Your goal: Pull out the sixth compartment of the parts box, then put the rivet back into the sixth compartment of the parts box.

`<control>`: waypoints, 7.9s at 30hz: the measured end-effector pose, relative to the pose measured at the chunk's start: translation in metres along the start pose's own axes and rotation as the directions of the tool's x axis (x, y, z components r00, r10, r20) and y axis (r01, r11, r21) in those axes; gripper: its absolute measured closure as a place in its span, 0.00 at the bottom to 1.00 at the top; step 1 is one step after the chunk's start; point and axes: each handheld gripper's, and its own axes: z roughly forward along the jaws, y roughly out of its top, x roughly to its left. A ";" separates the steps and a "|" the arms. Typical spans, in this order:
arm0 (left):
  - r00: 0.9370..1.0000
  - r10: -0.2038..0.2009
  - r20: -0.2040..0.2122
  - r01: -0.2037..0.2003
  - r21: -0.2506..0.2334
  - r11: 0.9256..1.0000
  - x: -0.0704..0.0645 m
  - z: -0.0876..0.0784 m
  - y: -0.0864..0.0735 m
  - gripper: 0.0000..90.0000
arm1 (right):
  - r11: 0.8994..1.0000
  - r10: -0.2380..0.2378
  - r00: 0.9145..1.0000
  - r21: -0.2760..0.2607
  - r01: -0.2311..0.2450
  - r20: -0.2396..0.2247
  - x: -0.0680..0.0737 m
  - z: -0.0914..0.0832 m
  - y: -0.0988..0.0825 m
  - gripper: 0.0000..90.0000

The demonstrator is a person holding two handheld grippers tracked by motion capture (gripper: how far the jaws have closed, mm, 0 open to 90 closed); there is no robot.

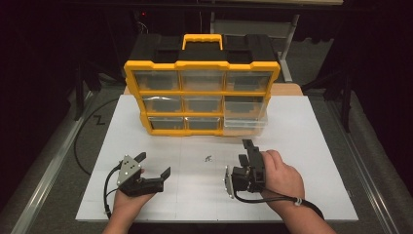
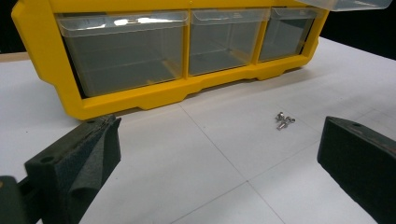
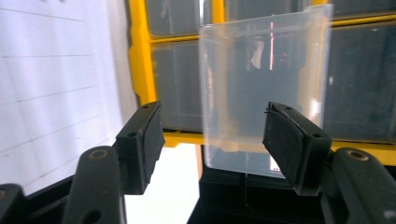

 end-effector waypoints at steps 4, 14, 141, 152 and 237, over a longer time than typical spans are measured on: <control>1.000 0.002 0.001 -0.002 0.003 1.000 0.000 0.000 0.000 0.00 | 1.000 0.008 1.000 0.000 -0.008 -0.016 0.012 0.003 -0.003 0.42; 1.000 0.003 0.001 -0.003 0.005 1.000 0.000 0.001 -0.001 0.00 | 0.999 0.049 0.997 0.021 -0.048 -0.058 0.037 0.009 -0.011 0.37; 1.000 0.024 0.019 -0.024 0.013 1.000 -0.002 0.012 -0.007 0.01 | 0.311 0.893 0.267 0.070 -0.948 -0.363 0.035 0.043 -0.100 0.01; 1.000 0.019 0.011 -0.019 0.011 1.000 -0.002 0.011 -0.007 0.00 | 0.333 0.904 0.270 0.149 -0.931 -0.333 0.038 0.048 -0.106 0.01; 0.999 0.005 0.039 -0.006 0.010 1.000 -0.004 0.009 -0.005 0.00 | 0.652 0.757 0.319 0.625 -0.431 -0.570 0.015 0.057 -0.085 0.01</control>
